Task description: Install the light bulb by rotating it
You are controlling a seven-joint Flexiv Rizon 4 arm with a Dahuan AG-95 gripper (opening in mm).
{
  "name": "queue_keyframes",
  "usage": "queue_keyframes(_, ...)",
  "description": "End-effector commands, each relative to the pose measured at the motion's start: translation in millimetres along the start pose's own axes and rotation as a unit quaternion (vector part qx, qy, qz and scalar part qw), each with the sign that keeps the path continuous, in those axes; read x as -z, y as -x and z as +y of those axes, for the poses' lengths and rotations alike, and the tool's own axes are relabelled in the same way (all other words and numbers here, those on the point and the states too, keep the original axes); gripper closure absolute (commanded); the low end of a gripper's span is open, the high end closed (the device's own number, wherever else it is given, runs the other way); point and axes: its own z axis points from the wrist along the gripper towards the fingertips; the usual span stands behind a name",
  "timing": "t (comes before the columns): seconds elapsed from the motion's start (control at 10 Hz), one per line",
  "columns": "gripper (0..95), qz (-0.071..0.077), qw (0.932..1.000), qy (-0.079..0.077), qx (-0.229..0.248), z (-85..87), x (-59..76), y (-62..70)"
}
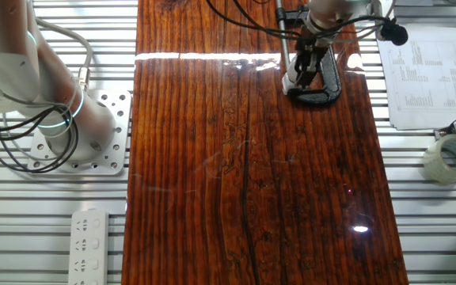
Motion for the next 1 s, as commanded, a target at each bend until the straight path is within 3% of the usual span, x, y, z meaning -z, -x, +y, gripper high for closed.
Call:
queue_keyframes(0.1, 0.0, -0.001, 0.9998, -0.006, 0.017, 1.3, 3.5, -2.4)
queue_keyframes(0.2, 0.0, -0.002, 0.9990, -0.017, 0.042, 1.5, 6.3, -3.3)
queue_keyframes(0.3, 0.0, -0.001, 0.9950, -0.036, 0.093, 0.7, 9.8, -4.3)
queue_keyframes(0.4, 0.0, 0.000, 0.9900, -0.046, 0.134, -0.1, 11.9, -4.9)
queue_keyframes(0.5, 19.0, -0.003, 0.9750, -0.057, 0.215, -1.3, 14.6, -5.7)
queue_keyframes(0.6, 19.0, -0.006, 0.9570, -0.066, 0.282, -1.8, 17.0, -6.5)
queue_keyframes(0.8, 19.0, -0.001, 0.8941, -0.082, 0.440, 0.2, 24.1, -9.2)
queue_keyframes(1.0, 19.0, 0.002, 0.8202, -0.077, 0.567, 2.0, 27.9, -11.0)
